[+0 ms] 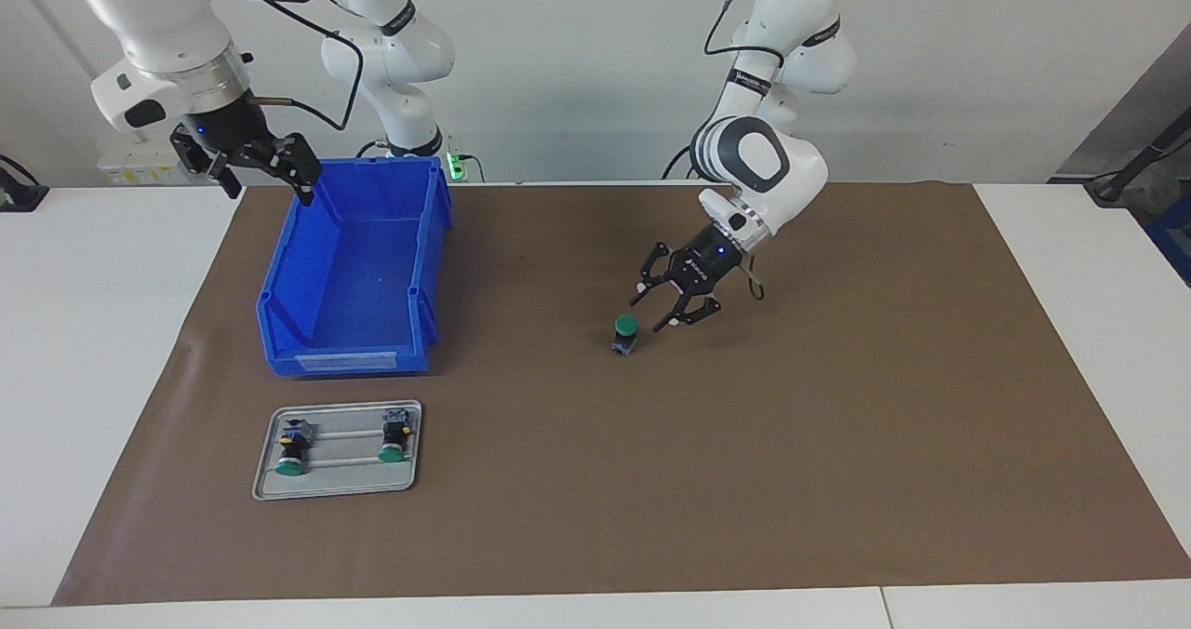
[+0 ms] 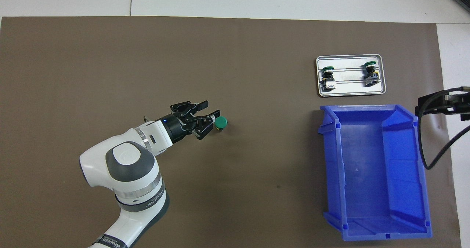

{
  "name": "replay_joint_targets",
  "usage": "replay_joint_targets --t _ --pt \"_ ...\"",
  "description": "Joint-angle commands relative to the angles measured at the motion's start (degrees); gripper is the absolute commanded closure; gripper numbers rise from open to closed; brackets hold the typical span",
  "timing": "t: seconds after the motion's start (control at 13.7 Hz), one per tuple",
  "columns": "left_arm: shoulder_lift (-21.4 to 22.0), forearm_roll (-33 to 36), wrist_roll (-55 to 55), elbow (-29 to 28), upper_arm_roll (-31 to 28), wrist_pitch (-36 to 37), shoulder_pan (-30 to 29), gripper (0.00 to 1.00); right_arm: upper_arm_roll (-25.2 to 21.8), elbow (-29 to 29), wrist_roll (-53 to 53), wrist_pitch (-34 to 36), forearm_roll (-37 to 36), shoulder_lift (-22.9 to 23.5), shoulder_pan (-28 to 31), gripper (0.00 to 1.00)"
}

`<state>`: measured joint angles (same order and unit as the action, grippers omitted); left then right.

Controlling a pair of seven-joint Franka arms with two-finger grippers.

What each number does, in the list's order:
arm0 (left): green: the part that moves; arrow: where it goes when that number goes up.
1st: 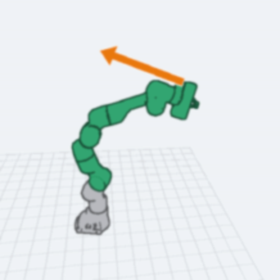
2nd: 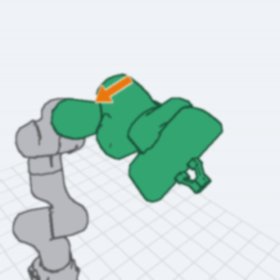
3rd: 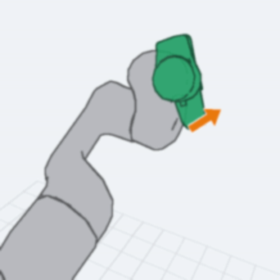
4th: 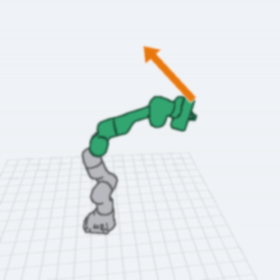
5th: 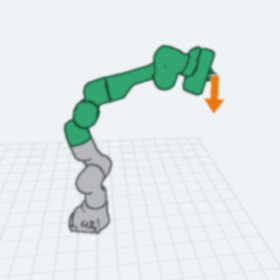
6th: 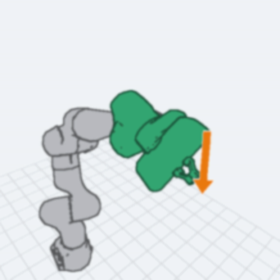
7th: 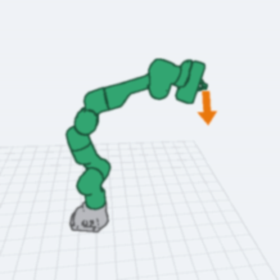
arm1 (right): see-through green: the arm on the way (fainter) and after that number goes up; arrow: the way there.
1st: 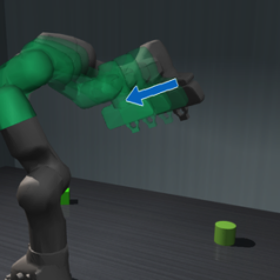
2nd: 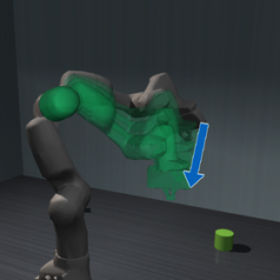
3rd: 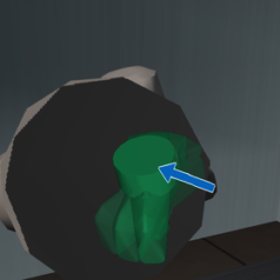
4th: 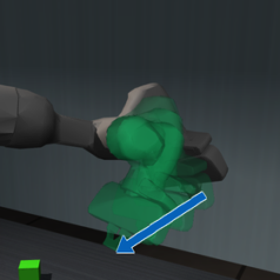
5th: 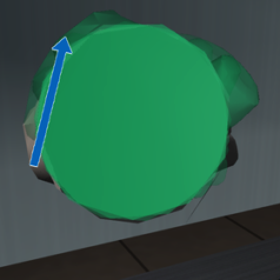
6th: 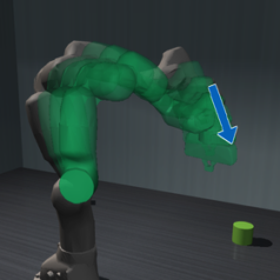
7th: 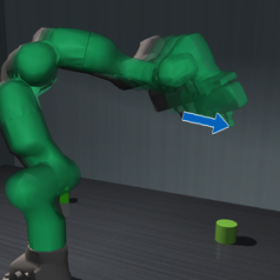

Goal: Place and press button with both arms
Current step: 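Set the item upright on the table and open the left gripper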

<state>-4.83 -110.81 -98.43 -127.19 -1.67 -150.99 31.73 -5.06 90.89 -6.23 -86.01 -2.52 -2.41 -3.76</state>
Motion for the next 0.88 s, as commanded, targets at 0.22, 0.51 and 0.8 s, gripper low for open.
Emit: replay_joint_targets --t 0.22,0.51,0.8 --pt "-0.4 13.5 14.3 3.3 0.0 5.5 -4.5 0.44 0.5 0.8 1.8 0.6 0.4 -1.0 1.0 0.00" --pt "-0.6 30.9 34.0 7.4 -0.1 11.1 -6.3 0.44 0.5 0.8 1.8 0.6 0.4 -1.0 1.1 0.00" --pt "-1.6 45.8 51.5 12.5 -0.1 15.3 -7.2 0.43 0.5 0.9 1.8 0.6 0.4 -1.0 1.0 0.00"
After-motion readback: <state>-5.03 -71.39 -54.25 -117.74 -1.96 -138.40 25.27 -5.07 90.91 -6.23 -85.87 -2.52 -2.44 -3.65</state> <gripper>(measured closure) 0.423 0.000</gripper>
